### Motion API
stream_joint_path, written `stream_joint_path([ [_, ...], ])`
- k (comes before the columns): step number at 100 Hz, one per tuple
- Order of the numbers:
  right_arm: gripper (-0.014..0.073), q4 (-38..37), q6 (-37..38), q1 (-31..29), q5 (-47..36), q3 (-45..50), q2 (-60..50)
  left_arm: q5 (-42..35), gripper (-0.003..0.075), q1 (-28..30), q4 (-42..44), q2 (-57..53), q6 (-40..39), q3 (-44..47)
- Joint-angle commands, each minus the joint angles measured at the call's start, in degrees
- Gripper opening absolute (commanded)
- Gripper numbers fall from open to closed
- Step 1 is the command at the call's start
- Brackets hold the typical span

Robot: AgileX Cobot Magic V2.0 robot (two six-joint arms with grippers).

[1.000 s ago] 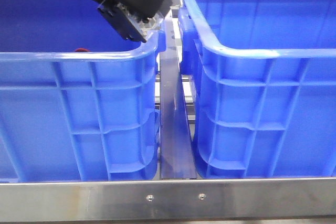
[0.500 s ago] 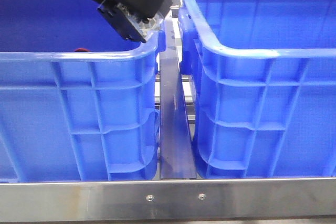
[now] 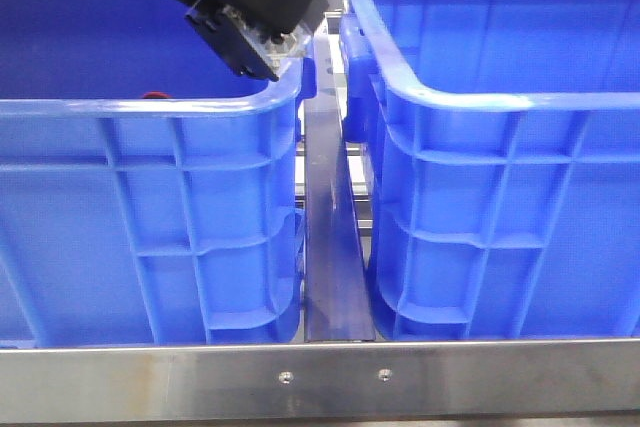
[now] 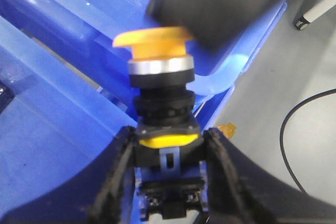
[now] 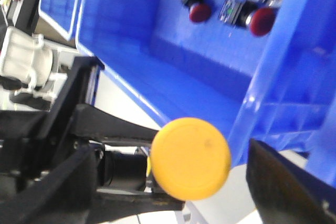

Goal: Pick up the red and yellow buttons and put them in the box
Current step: 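Grasp the yellow button cap with the right gripper from the left gripper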

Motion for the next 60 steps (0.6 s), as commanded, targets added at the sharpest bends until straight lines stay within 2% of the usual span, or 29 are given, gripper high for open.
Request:
stream_joint_path([
  [1, 0.0584, 3.56, -0.92, 0.81, -0.87, -2.08, -0.23, -4.11, 0.0102, -0.34, -1.07, -1.08, 0.01, -2.05],
  [9, 0.0512, 3.56, -0.92, 0.81, -1.10, -2.08, -0.18, -4.11, 0.0102, -0.34, -1.07, -1.08, 0.01, -2.05],
  [21, 0.0293, 3.56, -0.92, 0.81, -1.38, -2.08, -0.36, -4.11, 0.0103, -0.34, -1.07, -1.08, 0.01, -2.05],
  [29, 0.0207, 3.56, -0.92, 0.81, -1.31, -2.08, -0.36, -4.11, 0.0122, -0.34, -1.07, -1.08, 0.01, -2.05],
  [34, 0.0197, 3.56, -0.92, 0.81, -1.31, -2.08, -0.36, -4.11, 0.0167, -0.34, -1.07, -1.08, 0.09, -2.05],
  [49, 0.0197, 3.56, -0.92, 0.81, -1.56, -2.08, -0.44, -3.89, 0.0456, -0.34, -1.07, -1.08, 0.09, -2.05],
  [55, 0.0197, 3.50, -1.26, 0.46, -2.24, -2.31, -0.56, -3.89, 0.0514, -0.34, -1.07, -1.08, -0.01, -2.05],
  [60, 0.0197, 3.30, -2.05, -0.72, -2.05, -3.20, -0.56, -3.80, 0.0524, -0.34, -1.16, -1.08, -0.01, -2.05],
])
